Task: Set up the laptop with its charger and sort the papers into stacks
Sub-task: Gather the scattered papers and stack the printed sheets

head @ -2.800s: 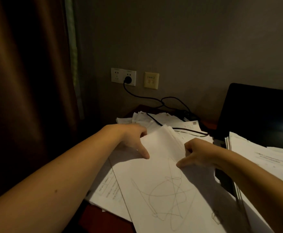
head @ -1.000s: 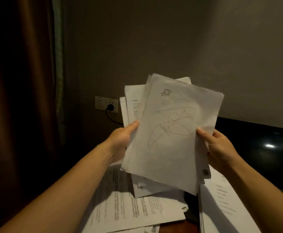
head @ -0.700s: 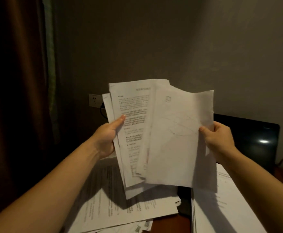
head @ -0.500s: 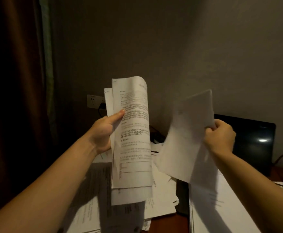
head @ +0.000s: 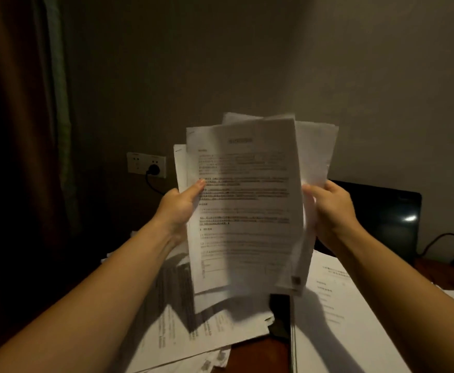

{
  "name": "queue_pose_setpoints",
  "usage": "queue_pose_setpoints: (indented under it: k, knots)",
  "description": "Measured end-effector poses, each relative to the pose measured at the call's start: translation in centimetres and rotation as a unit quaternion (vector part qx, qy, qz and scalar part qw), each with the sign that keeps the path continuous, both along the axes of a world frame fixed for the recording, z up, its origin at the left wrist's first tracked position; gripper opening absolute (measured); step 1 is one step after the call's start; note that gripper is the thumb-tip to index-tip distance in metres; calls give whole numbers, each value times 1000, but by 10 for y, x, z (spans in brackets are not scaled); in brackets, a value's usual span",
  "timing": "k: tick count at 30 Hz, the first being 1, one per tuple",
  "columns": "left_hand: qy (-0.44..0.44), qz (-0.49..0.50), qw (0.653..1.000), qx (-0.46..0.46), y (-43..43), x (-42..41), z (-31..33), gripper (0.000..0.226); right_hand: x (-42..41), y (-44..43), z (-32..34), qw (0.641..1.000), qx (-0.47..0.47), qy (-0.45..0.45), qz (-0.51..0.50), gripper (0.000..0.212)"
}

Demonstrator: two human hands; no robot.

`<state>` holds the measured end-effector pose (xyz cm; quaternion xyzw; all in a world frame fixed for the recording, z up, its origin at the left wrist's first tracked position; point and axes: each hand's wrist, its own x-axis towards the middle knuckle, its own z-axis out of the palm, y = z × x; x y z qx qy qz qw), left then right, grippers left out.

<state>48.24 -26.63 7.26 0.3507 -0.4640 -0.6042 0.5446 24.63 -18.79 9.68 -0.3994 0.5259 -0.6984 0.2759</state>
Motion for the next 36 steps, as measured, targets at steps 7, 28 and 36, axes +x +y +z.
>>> queue_pose_setpoints:
  k: [7,28,36]
  knots:
    - [-2,44,999,1,-6,-19,4,36,4,10,6,998,-24,-18,48,15]
    - [-143,146,953,-222,14,11,-55,17,42,-3,-58,987,-65,139,54,33]
    - [-150,101,972,-152,15,24,-88,14,45,-1,-84,986,17,139,92,31]
